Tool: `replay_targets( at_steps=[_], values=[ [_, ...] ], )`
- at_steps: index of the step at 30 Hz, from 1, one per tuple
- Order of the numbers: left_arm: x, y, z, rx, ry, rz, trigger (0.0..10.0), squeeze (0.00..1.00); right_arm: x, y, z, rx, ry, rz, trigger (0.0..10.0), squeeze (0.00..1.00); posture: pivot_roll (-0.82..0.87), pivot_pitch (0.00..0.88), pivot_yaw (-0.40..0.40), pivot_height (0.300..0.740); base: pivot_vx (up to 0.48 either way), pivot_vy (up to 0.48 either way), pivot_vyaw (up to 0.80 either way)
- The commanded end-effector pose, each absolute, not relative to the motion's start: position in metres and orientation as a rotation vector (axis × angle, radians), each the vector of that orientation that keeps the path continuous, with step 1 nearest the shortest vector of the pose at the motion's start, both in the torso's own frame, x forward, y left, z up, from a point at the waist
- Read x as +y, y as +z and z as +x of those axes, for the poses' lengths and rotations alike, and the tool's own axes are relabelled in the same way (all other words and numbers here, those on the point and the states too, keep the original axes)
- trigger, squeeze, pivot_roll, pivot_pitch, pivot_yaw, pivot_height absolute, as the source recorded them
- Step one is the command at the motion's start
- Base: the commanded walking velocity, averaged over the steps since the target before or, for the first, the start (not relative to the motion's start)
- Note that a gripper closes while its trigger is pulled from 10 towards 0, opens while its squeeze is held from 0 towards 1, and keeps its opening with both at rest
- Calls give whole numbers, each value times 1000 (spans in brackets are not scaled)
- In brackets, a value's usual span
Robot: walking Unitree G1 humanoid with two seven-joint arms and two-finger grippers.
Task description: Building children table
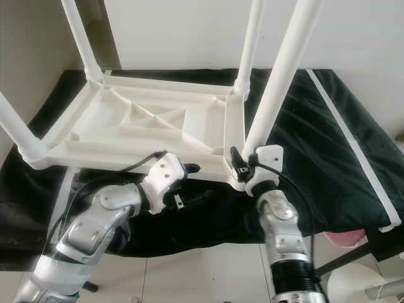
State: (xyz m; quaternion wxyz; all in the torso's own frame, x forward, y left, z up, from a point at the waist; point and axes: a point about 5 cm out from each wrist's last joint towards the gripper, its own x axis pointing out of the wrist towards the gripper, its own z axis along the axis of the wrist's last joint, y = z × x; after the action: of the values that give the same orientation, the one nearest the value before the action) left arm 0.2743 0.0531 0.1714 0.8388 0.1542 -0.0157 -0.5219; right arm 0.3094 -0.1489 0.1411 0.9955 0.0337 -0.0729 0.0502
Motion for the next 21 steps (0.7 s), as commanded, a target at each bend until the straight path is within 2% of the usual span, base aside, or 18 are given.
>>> replay_targets(
  at_steps=[1,4,8,12,17,18,20,21],
  values=[
    [50,169,274,-28,-1113,337,10000,0,-143,124,305,-62,69,115,10000,0,-26,51,7,740,0,0,0],
    [50,168,274,-28,-1112,338,10000,0,-140,125,305,-66,74,119,10000,0,-19,47,3,740,0,0,0],
    [58,165,282,-7,-1006,340,10000,0,-129,123,304,-46,-129,206,10000,0,-6,33,-3,740,0,0,0],
    [58,165,282,-12,-1003,343,10000,0,-121,128,306,-61,-112,216,10000,0,0,31,-4,740,0,0,0],
    [60,166,283,-12,-989,344,10000,0,-123,130,303,-80,-112,216,10000,0,4,38,-3,740,0,0,0],
    [61,166,284,-11,-980,344,10000,0,-123,131,301,-91,-108,213,10000,275,6,39,-2,740,0,0,0],
    [61,166,284,-11,-976,343,10000,0,-123,132,301,-99,-105,210,10000,275,6,38,-1,740,0,0,0],
    [62,166,284,-11,-973,343,10000,0,-124,133,300,-104,-103,212,10000,1000,6,38,-1,740,0,0,0]
  ],
)
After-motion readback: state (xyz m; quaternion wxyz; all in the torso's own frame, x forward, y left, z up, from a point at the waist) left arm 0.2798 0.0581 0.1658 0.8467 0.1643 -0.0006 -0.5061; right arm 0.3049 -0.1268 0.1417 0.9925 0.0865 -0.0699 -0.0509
